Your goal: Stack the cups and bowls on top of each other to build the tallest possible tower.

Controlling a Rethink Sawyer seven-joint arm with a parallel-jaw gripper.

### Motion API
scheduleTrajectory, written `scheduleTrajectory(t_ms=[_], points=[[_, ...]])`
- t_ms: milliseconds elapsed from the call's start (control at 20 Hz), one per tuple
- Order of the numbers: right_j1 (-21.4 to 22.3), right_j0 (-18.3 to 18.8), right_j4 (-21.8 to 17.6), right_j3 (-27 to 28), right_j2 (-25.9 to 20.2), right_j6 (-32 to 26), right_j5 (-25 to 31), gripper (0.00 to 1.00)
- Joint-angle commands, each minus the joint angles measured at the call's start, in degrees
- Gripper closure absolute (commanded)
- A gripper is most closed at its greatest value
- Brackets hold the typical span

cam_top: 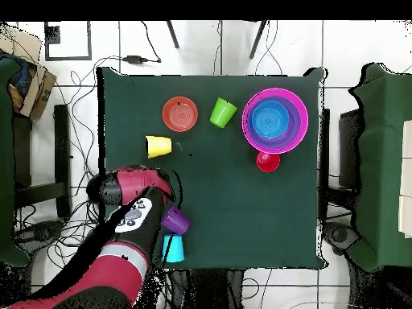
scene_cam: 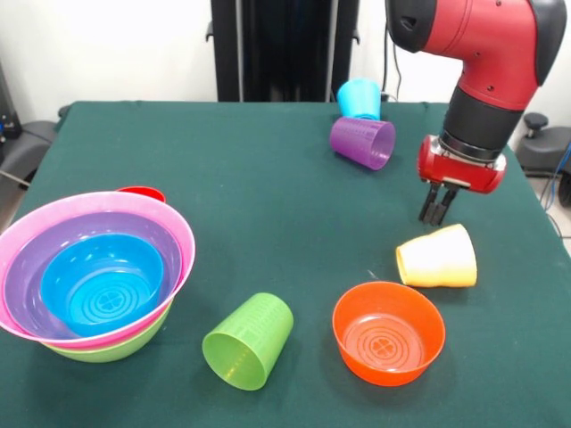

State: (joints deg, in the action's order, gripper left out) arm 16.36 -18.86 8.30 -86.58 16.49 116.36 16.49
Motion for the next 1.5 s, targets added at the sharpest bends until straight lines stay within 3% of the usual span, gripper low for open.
scheduleTrajectory(t_ms=[50,900,950,1150,1500], points=[[-0.49,0.64,0.61,3.49,-4.34,6.93,0.76,1.0],[-0.91,-0.44,1.35,4.34,-3.2,8.5,-0.63,1.0],[-1.09,-0.84,1.38,4.34,-2.7,8.93,-1.65,0.0],[-1.2,-0.74,1.4,4.45,-2.77,8.95,-2.53,0.0],[-0.95,-0.09,1.64,5.71,-3.96,7.7,1.22,0.0]])
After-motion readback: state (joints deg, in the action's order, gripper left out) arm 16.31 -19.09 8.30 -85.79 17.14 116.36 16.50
